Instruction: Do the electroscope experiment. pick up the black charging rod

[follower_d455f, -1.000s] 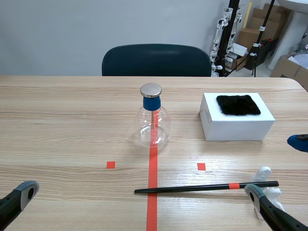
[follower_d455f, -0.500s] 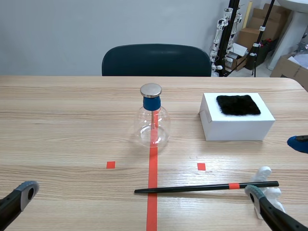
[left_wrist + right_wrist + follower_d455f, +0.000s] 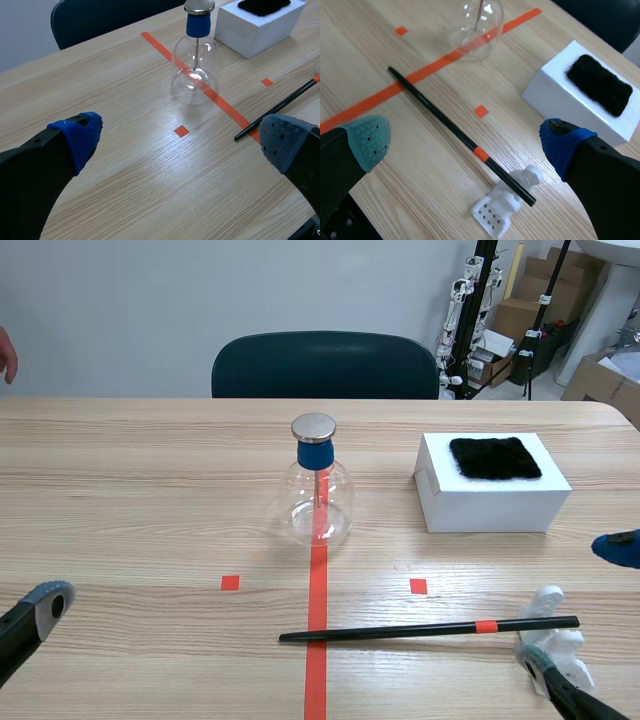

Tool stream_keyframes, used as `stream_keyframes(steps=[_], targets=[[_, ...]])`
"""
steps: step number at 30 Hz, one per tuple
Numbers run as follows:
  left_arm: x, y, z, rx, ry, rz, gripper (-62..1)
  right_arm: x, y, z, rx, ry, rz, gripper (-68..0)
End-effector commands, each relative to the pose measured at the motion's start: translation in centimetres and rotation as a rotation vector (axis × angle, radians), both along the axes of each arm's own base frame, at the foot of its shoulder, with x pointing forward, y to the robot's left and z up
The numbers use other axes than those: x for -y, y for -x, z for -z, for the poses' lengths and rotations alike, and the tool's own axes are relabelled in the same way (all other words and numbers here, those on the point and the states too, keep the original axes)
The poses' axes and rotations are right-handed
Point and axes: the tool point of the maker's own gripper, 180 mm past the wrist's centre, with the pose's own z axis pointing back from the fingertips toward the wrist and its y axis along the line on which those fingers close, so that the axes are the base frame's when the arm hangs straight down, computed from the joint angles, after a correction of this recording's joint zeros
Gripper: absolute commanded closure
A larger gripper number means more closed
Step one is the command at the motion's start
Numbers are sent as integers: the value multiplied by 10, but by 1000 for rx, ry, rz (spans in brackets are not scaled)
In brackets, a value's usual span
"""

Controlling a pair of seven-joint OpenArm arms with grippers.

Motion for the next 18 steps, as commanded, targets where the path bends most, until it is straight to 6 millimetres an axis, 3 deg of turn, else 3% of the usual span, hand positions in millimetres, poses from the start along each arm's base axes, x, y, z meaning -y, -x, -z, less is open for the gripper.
stream_keyframes(steps=[1, 11, 18], targets=[[-1, -5, -3, 31, 31, 3, -623, 0, -14, -8, 34, 41, -43, -613], [-2, -26, 5, 83, 129, 109, -623, 21, -50, -10, 9, 395, -274, -613], [12, -34, 14, 115, 175, 171, -623, 26, -57, -21, -55, 520, -423, -613]])
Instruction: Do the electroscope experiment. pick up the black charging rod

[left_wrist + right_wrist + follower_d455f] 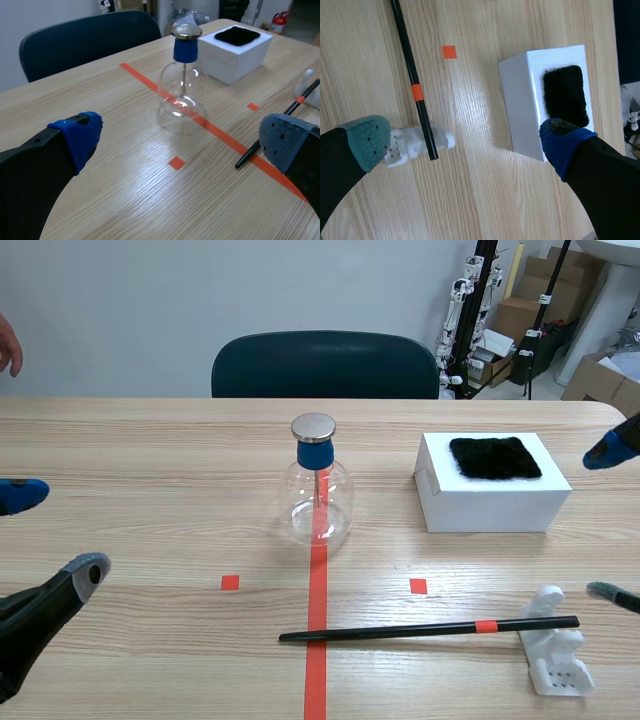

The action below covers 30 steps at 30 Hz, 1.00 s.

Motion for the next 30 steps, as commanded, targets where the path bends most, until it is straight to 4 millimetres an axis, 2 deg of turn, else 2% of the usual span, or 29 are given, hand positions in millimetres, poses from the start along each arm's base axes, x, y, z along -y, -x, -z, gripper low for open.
stream_keyframes(steps=[1, 7, 17, 22, 30], targets=[[5, 0, -6, 26, 36, 13, -623, -2, -6, -8, 17, 7, -14, -613], [11, -2, 2, 63, 73, 56, -623, 2, -19, -9, 47, 114, -19, -613], [12, 0, 16, 109, 92, 120, -623, -12, -4, 20, -16, 253, -48, -613], [5, -1, 20, 125, 128, 112, -623, -11, -10, 35, -18, 343, 18, -613], [-11, -2, 16, 171, 193, 79, -623, -26, -5, 59, -65, 474, 4, -600]])
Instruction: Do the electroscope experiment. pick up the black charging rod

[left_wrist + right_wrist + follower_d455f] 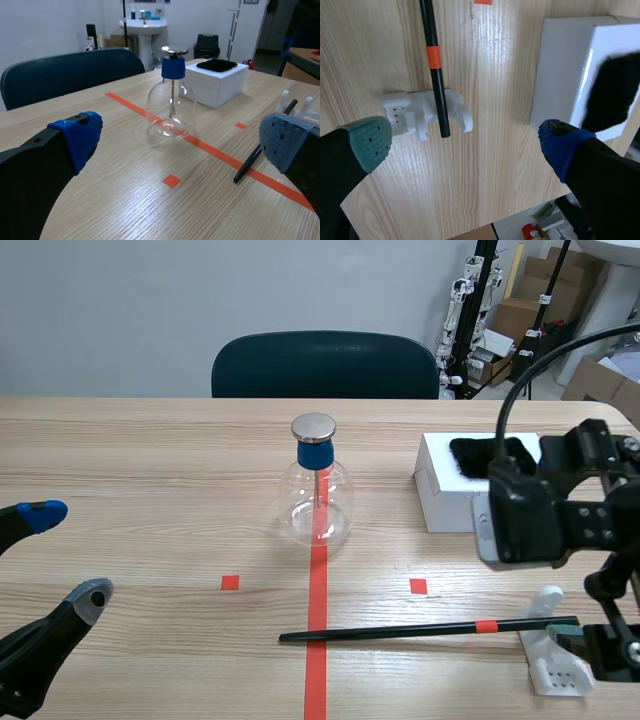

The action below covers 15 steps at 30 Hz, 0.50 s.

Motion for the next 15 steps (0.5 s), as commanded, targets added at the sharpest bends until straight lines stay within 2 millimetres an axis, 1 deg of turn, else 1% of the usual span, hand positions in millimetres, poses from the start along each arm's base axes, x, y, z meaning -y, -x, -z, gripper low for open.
stream_keyframes(steps=[1, 6, 11, 15], targets=[[1, -2, -8, 33, 23, 6, -623, 3, -7, 1, 8, 34, 1, -600], [-7, 0, -8, 39, 51, -15, -623, -5, -8, 21, -63, 71, -2, -600], [-9, 2, -1, 18, 60, -34, -623, -7, -19, 37, -102, 94, 6, -600], [-8, 3, 0, 17, 79, -45, -623, -15, -25, 47, -152, 73, 16, -600]])
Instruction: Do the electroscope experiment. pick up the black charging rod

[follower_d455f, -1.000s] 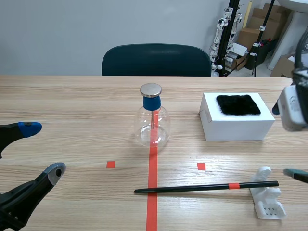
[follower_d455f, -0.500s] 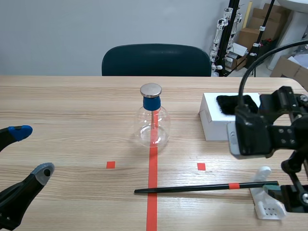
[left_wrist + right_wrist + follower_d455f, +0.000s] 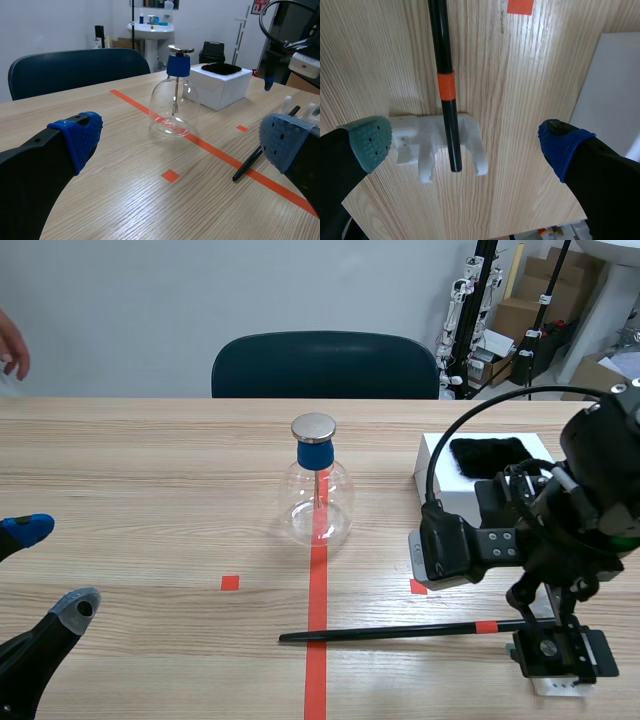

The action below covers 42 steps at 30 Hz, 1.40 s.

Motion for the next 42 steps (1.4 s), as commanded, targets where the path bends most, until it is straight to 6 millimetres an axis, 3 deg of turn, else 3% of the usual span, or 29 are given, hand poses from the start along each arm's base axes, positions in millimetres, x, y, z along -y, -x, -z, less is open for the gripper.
stream_keyframes(steps=[1, 17, 24, 34, 42], targets=[[-1, -2, -9, 35, 38, -9, -623, -1, -11, -6, 18, 4, -5, -600], [-7, -10, 2, 16, 52, -59, -623, -8, -2, 13, -156, 73, 37, -599], [-5, -11, 17, -16, 47, -77, -623, -11, -4, 14, -147, 49, 33, -599], [-7, -13, 17, -7, 44, -79, -623, -7, -12, 24, -98, 42, 1, -599], [-2, -11, 20, -13, 11, -42, -623, -9, -6, 30, -116, 45, -29, -570]])
